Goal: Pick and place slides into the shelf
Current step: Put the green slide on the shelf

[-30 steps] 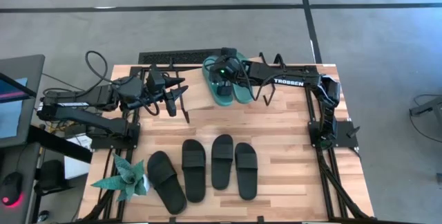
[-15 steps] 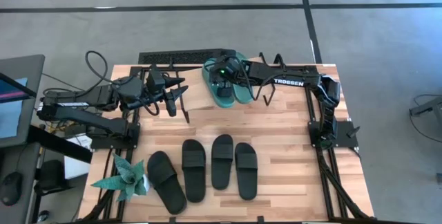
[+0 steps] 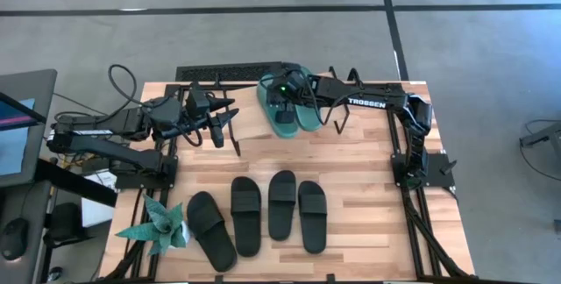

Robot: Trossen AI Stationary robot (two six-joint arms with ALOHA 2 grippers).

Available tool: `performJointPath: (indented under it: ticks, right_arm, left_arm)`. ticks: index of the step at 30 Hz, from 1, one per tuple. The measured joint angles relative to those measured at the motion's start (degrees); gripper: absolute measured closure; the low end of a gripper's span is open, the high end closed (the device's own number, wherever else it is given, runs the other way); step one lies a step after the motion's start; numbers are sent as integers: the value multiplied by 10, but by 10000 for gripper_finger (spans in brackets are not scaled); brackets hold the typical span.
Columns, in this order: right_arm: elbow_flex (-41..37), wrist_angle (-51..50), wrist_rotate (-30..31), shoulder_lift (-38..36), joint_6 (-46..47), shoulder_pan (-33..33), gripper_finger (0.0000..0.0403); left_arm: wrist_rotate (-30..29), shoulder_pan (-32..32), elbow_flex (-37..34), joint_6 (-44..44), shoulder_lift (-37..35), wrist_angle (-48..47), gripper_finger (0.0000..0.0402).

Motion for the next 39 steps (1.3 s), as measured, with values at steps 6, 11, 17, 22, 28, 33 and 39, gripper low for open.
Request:
performJointPath:
  ticks: [6,11,17,22,28,33,39]
  right_arm:
    - [0,-1,-18,0,3,0,351]
    - [0,-1,-19,0,20,-3,338]
    - [0,0,-19,0,42,-4,330]
    - [0,0,-19,0,51,-4,330]
    - [0,-4,-32,0,63,-4,329]
    - [0,-12,-33,0,86,-4,316]
    - [0,-16,-45,0,92,-4,280]
  left_arm:
    - [0,0,0,0,0,0,262]
    - [0,0,0,0,0,0,262]
    - [0,0,0,0,0,0,262]
    - [0,0,0,0,0,0,262]
    - [0,0,0,0,0,0,262]
    - [0,0,0,0,0,0,262]
    - [0,0,0,0,0,0,262]
